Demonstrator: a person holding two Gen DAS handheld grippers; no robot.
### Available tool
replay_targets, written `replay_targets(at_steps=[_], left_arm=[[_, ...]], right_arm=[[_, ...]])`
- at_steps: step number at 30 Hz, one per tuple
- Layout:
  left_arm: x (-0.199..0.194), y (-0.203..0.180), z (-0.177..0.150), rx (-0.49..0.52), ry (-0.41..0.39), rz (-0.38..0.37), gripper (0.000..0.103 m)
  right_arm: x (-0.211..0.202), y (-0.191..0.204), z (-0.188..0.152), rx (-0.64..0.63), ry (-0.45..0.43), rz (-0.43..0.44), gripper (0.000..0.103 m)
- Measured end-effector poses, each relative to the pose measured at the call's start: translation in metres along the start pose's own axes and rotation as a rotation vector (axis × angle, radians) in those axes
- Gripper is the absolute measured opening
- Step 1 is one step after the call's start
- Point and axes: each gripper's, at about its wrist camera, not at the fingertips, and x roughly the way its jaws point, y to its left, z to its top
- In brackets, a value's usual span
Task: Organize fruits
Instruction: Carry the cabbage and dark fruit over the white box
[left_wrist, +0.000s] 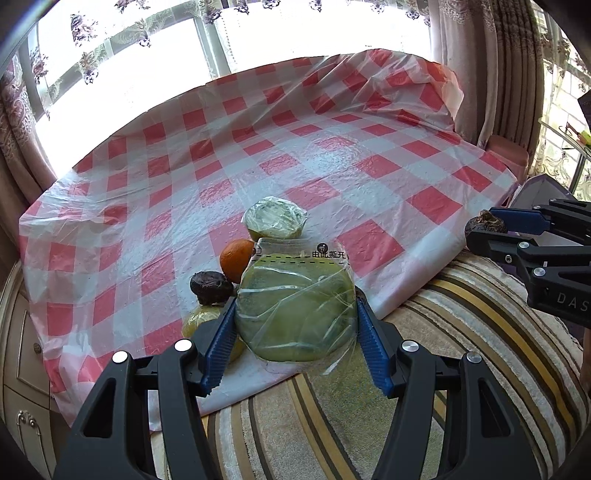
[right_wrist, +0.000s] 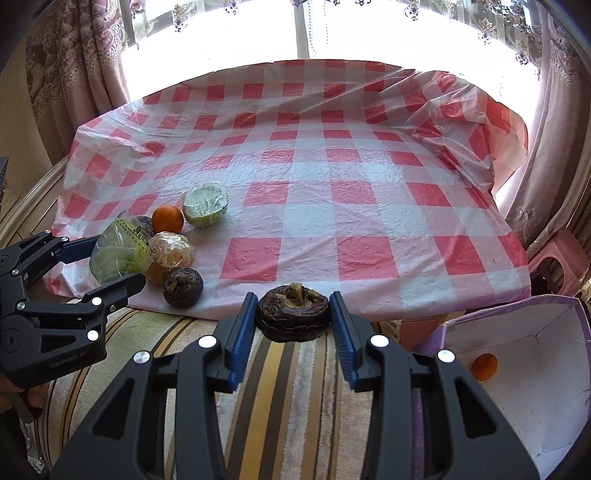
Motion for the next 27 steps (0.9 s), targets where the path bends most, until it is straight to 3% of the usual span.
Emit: replay_targets(at_steps=[14, 27], left_arm=[[0.0, -0.054, 0.033, 0.107, -0.04, -0.081, 0.061], [0.0, -0.13, 0.062, 0.236, -0.089, -0.19, 0.061]], right_arm=[[-0.027, -0.074, -0.005, 0.106, -0.035, -0.121, 0.04], [-0.045, -0.16, -0.021, 0.219, -0.048, -0.276, 0.04]])
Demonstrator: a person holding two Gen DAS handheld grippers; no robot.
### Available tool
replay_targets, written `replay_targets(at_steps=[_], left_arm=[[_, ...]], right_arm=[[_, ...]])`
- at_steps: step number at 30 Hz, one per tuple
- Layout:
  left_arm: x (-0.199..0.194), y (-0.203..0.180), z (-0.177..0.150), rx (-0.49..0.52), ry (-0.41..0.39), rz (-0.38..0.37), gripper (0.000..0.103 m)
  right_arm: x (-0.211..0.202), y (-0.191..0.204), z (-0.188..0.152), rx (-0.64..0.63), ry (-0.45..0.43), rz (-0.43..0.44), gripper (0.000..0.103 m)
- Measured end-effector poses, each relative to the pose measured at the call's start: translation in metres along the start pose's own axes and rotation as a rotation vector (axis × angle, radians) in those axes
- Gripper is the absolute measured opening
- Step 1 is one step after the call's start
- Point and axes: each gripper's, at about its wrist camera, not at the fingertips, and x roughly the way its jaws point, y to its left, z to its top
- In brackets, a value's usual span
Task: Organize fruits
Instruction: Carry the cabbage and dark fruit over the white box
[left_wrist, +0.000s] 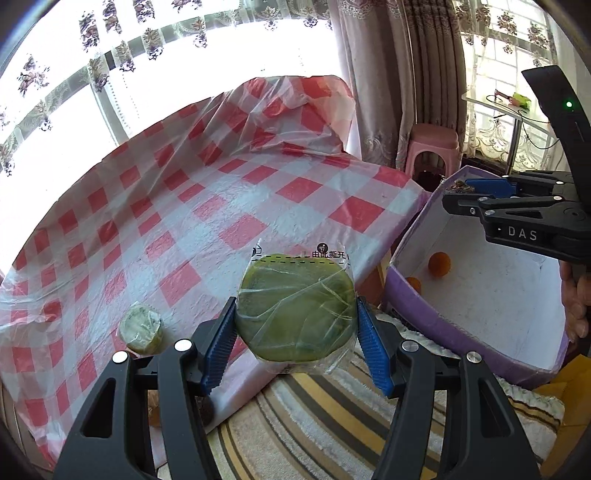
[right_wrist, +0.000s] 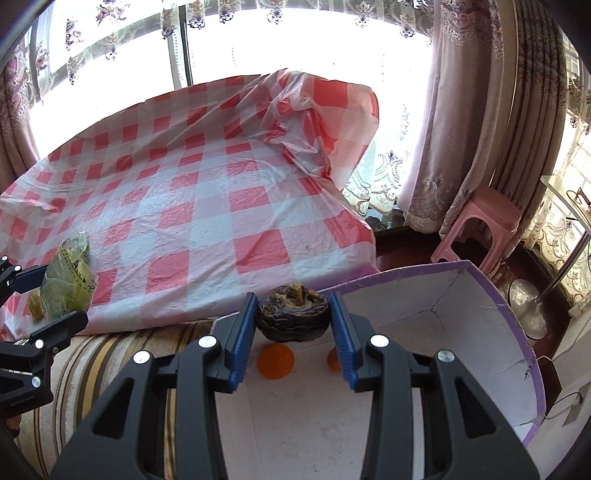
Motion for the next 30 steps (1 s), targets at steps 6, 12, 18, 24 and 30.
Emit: replay_targets(at_steps=[6, 12, 18, 24, 30], left_arm=[[0.015, -0.035, 0.017, 0.054, -0.002, -0.075, 0.061], [0.04, -0.076, 0.027, 0.122, 0.036, -0.164, 0.061], [0.067, -0.116, 0.033, 0.218, 0.075, -0.222, 0.061], [0.1, -0.143, 0.034, 0.305, 0.168, -0.258, 0.061], [0.132, -0.164, 0.034, 0.383, 0.271, -0.245, 0.061]], right_arm=[[0.02, -0.043, -0.004, 0.049, 0.047, -0.079, 0.04], [0.041, -0.081, -0.009, 0.097, 0.094, -0.148, 0.04], [0.063, -0.099, -0.012, 0.123, 0.141, -0.177, 0.04], [0.091, -0.108, -0.02, 0.152, 0.198, -0.194, 0.04], [0.117, -0.12, -0.037, 0.226, 0.274, -0.163, 0.04]])
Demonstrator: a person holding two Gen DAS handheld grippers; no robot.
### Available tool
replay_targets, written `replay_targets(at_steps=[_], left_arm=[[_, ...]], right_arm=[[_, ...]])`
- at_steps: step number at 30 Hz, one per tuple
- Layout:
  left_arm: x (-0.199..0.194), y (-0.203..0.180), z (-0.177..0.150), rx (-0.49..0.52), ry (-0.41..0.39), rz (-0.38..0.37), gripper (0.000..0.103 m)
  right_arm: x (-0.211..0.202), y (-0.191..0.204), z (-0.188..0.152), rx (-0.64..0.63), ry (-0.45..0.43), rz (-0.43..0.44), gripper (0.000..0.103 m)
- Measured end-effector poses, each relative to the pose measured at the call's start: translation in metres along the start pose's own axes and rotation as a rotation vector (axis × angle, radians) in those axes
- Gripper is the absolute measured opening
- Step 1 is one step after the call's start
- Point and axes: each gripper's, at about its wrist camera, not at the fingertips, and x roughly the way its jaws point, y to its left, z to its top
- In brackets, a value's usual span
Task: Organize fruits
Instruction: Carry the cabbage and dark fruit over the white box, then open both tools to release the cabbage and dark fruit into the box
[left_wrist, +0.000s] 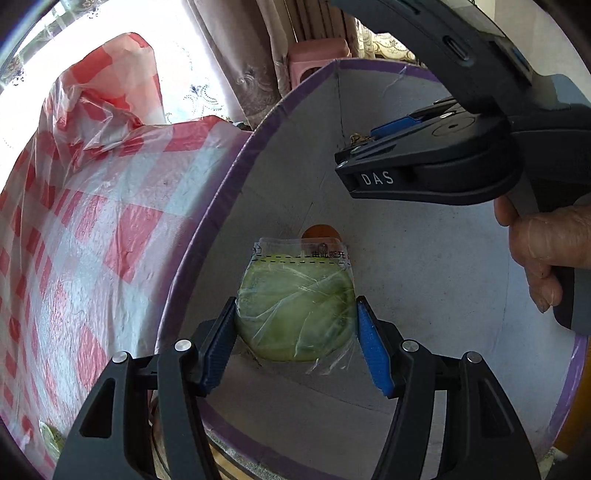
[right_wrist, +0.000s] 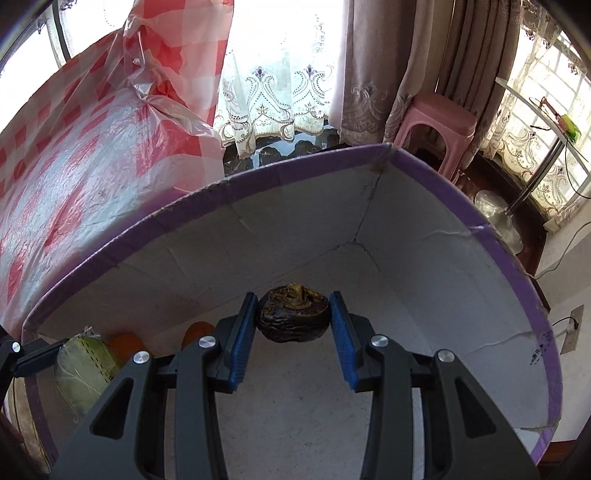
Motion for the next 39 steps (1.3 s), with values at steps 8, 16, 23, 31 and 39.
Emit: replay_targets(at_steps=[8, 16, 23, 31, 39], left_arm=[[0.035, -0.014, 0.011, 0.096, 0.1, 0.039, 0.061], [0.043, -0.02, 0.014, 0.118, 0.096, 0.078, 0.063], [0.035, -0.03, 0.011, 0.11, 0.075, 0.095, 0.068], [0.02, -0.027, 0.007, 0.094, 0.011, 0.102, 0.085], [-0.019, -0.014, -0.006, 0.041, -0.115, 0.111, 0.088]], right_arm=[[0.033, -0.004, -0.003, 0.045, 0.106, 0.052, 0.041], [0.045, 0.002, -0.004, 0.033, 0.149, 0.049, 0.06], [0.044, 0.002, -0.007, 0.035, 0.146, 0.039, 0.07], [0.028, -0.008, 0.001, 0.083, 0.089, 0.034, 0.083], [-0.023, -0.021, 0.004, 0.166, -0.059, 0.04, 0.087]])
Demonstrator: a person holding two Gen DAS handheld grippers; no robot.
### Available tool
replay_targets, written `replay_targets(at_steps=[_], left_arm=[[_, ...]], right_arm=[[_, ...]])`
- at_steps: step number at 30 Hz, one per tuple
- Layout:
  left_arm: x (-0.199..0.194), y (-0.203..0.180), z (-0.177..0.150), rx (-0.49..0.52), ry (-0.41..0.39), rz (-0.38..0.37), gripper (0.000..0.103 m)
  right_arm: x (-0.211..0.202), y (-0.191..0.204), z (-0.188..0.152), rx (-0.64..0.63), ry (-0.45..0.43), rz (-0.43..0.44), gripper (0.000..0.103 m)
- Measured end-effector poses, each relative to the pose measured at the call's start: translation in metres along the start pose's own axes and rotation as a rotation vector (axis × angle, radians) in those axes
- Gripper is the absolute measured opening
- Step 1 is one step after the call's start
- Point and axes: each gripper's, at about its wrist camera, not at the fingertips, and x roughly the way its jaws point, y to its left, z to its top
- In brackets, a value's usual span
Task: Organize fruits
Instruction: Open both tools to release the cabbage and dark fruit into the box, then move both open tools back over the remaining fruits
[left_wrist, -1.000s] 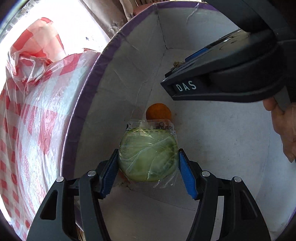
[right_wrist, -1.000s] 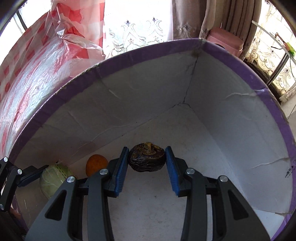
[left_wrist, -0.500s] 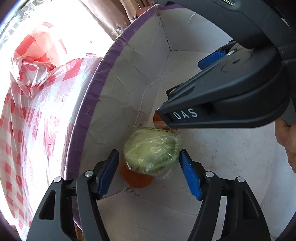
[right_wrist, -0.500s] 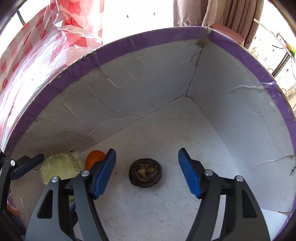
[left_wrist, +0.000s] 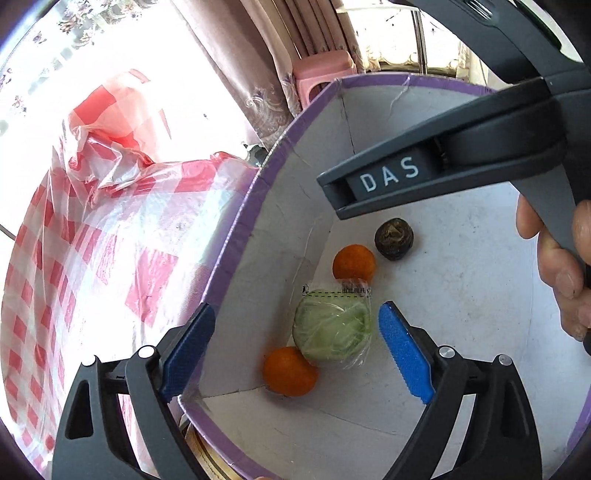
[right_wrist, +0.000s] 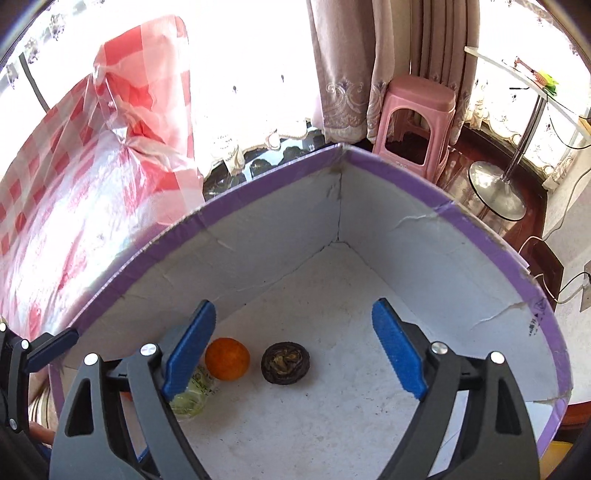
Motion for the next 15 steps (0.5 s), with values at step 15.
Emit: replay_targets(at_steps=[15], left_arm=[[-0.107, 0.076, -0.016, -0.369, -0.31, 0.113, 0.089]], right_arm=[[-0.122, 0.024, 0.01, -0.044, -0.374, -0.101, 0.101]])
